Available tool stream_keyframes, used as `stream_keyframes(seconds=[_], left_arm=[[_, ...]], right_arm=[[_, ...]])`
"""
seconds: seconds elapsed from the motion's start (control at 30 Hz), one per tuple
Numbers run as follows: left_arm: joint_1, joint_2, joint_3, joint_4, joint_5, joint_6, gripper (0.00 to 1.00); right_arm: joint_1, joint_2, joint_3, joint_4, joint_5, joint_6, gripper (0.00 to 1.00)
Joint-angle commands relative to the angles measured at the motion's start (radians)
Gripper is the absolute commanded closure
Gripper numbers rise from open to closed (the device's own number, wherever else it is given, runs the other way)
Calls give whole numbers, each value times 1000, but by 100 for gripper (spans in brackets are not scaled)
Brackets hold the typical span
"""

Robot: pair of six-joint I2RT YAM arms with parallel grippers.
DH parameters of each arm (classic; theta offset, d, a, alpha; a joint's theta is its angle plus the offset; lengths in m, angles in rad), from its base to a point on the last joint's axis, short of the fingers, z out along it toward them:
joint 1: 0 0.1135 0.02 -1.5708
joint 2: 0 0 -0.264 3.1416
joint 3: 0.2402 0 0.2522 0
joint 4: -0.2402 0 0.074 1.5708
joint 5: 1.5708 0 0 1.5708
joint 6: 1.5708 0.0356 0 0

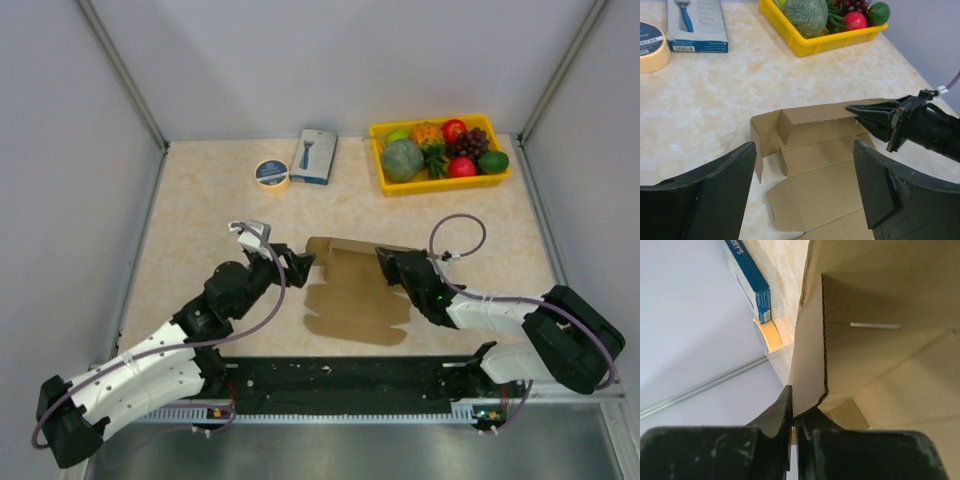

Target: Fold the paper box

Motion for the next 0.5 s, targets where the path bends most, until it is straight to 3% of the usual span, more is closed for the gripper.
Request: stream_keyframes(seconds=[0.0, 0.2, 0.33, 0.47], left_arm=[[16, -43, 11, -145, 89, -80, 17], [121, 25, -56, -67, 190, -184, 28], [309, 40, -127, 14, 355, -261, 37], [409, 34, -159, 67, 432, -254, 38]], right_arm=[[-56, 9, -115, 438, -86, -136, 100], [-90, -34, -142, 476, -177, -285, 100], [-92, -88, -166, 513, -172, -417, 100], [-125, -80, -204, 628, -210, -550, 100]])
